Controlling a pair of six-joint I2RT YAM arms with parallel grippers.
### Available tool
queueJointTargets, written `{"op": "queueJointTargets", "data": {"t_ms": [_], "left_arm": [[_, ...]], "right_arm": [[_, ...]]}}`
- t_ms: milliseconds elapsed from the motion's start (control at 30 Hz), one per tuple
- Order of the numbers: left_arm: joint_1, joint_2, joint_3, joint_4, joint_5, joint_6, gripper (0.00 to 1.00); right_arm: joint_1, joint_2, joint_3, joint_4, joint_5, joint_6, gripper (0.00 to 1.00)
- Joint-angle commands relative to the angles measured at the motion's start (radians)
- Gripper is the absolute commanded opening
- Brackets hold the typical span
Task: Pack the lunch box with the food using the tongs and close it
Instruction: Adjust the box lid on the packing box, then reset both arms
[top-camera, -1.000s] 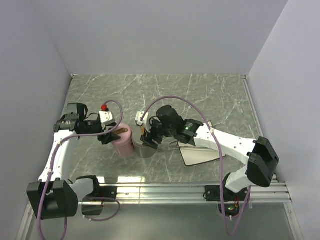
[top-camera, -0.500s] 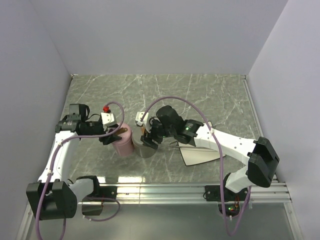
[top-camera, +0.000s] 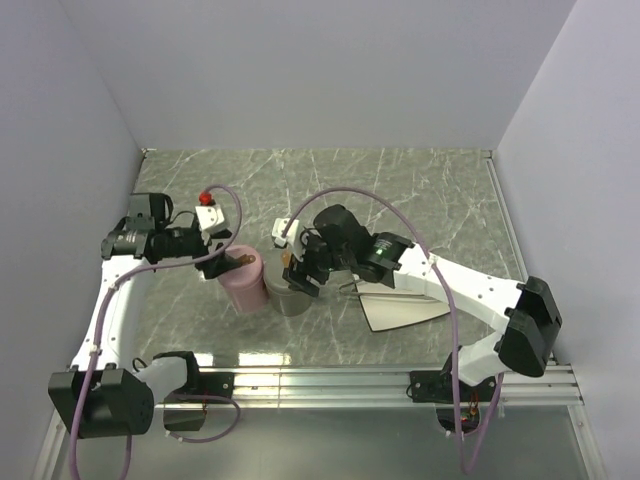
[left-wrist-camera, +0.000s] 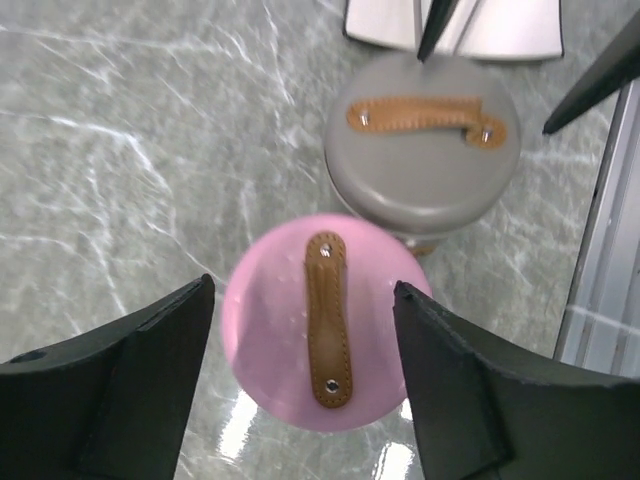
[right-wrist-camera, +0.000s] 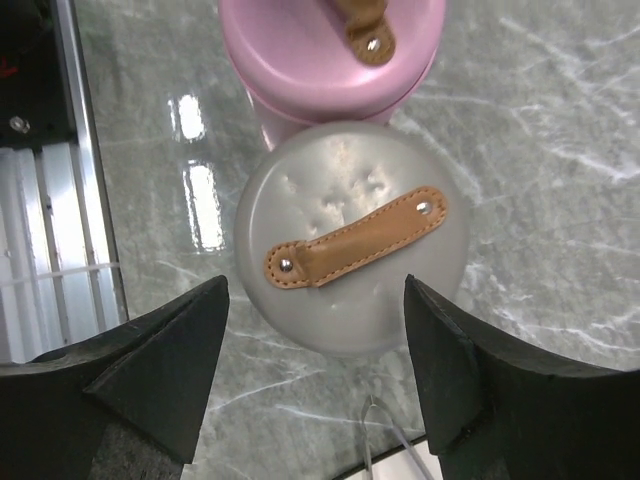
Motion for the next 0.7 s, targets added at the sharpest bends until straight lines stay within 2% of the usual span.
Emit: {"op": "queueJointTargets", "data": {"t_ms": [0, 67, 100, 167, 200, 367, 400, 467, 567, 667], "left_arm": [[-0.005, -0.037, 0.093, 0.038, 0.057, -0.147, 0.80], [-0.004, -0.047, 0.110, 0.115, 0.060, -0.232, 0.85], [-0.002, -0.052, 0.121, 0.152, 0.053, -0.355, 0.87], [-0.002, -0.061, 0.131, 0.285, 0.021, -0.500, 0.90], [-0.004, -0.061, 0.156, 0.312, -0.022, -0.602, 0.99], [-0.002, 0.018, 0.275, 0.329, -0.142, -0.760, 0.99], [-0.001, 0.061, 0.320, 0.332, -0.238, -0.856, 0.99], [0.001, 0.112, 0.364, 0.319, -0.311, -0.951, 0.99], [0.006, 0.239, 0.482, 0.216, -0.328, -0.940, 0.99], [0.007, 0.313, 0.506, 0.237, -0.427, -0.956, 0.99]], "right_arm": [[0.004, -0.068, 0.092, -0.019, 0.008, 0.009, 0.78], [-0.004, -0.073, 0.124, -0.030, 0.016, 0.018, 0.79], [-0.024, -0.081, 0.142, -0.033, 0.016, 0.026, 0.79], [-0.051, -0.088, 0.159, -0.036, 0.013, 0.055, 0.80], [-0.071, -0.099, 0.174, -0.039, 0.002, 0.067, 0.82], [-0.266, -0.143, 0.182, -0.036, -0.039, 0.165, 0.88], [-0.294, -0.160, 0.178, -0.036, -0.038, 0.178, 0.90], [-0.387, -0.180, 0.165, -0.039, -0.044, 0.213, 0.98], [-0.520, -0.213, 0.136, -0.053, -0.067, 0.274, 1.00], [-0.626, -0.234, 0.093, -0.080, -0.067, 0.323, 1.00]]}}
